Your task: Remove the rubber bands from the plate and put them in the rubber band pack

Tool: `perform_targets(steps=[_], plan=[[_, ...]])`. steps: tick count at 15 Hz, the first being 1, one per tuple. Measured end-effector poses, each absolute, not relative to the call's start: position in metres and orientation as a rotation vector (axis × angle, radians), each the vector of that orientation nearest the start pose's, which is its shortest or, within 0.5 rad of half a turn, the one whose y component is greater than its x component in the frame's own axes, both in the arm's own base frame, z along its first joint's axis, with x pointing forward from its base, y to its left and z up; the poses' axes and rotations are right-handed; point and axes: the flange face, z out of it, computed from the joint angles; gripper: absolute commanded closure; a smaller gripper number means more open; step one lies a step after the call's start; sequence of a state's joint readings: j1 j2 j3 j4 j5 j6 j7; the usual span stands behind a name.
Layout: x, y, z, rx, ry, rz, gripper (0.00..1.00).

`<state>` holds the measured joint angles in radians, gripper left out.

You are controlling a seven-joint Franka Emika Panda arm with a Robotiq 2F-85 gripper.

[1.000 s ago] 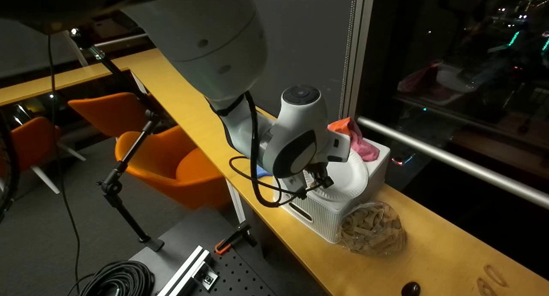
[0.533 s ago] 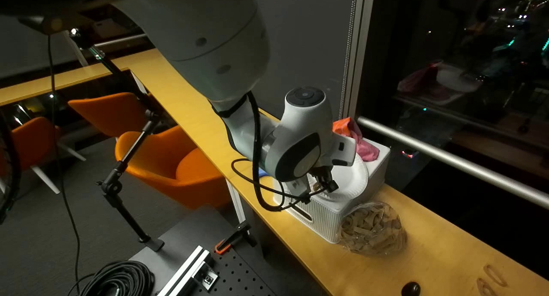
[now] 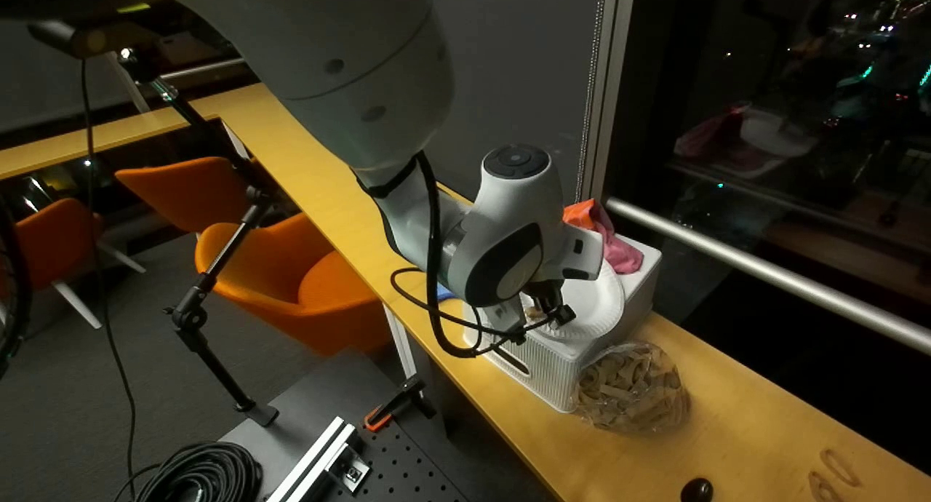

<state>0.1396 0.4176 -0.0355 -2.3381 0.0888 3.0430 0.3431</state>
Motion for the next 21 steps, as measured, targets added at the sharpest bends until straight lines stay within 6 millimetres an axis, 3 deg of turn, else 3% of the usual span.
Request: perform_targets(steps=[4, 9, 16, 17, 18, 19, 21], plan=[[0.537, 0.049, 0.186, -3.001, 0.485, -0.429, 0.14], [0.539, 0.057, 0.184, -2.998, 0.464, -0.432, 0.19], [0.540, 0.066, 0.184, -2.994, 0.440, -0.450, 0.16], [0.540, 0.066, 0.183, -2.995, 0.440, -0.447, 0.21], [0.539, 0.066, 0.181, -2.997, 0.439, -0.443, 0.41], [0.539, 0.067, 0.179, -2.998, 0.438, -0.438, 0.43], [0.539, 0.067, 0.176, -3.000, 0.437, -0.430, 0.57]])
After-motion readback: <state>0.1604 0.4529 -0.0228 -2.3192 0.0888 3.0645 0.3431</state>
